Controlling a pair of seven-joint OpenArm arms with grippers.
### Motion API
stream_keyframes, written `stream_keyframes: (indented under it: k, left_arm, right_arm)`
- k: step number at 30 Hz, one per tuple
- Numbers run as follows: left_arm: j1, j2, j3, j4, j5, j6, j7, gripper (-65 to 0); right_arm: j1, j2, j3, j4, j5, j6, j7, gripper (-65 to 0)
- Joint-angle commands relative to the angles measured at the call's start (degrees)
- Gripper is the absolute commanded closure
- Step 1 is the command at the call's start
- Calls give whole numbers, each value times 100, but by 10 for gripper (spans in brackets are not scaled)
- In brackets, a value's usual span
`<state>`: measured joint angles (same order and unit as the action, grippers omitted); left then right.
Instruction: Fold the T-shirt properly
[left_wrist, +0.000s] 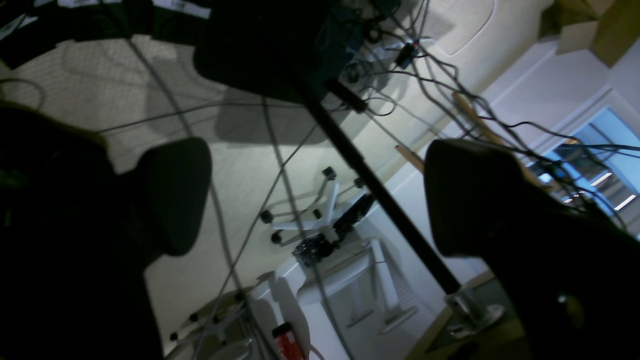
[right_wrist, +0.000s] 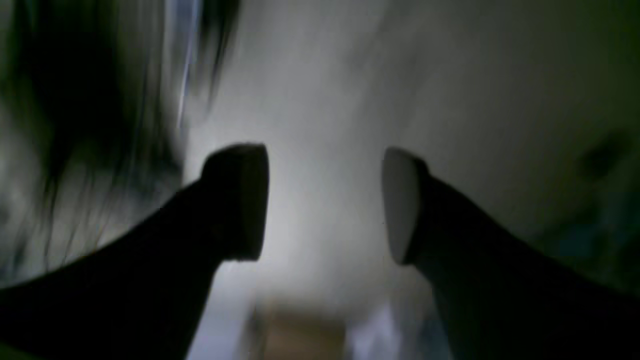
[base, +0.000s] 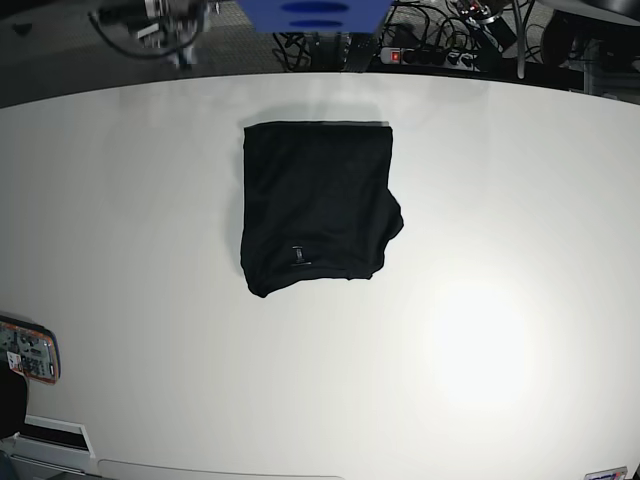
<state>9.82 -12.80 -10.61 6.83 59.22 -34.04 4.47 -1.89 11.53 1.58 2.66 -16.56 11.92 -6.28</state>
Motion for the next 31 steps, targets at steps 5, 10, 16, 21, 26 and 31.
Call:
stream_keyframes:
  k: [5,10,16,21,26,31]
  left_arm:
    - [-64,-43,19,-2,60,-55,32,-650]
    - [-231,-61,28,-2,69,-55,15,-650]
    - [-301,-114,28,-2,78,-55,15,-650]
    - [-292,-122,28,7,78,-55,6,-650]
    - [-284,-122,28,7,78,-55,6,-650]
    - [-275,-122,28,7,78,-55,6,-650]
  right_arm:
    - [-237,-296,-31,-121,-72,157,-229,-348]
    - [-246,-182,-49,-121,-72,157,-229,-348]
    - [-255,29,-57,-121,-81,157,-229,-348]
    - [-255,161,-57,-121,-81,157,-229,-348]
    - [-237,161,-57,-121,-81,157,-264,-348]
    - [-220,144,-57,-129,-81,157,-273,-348]
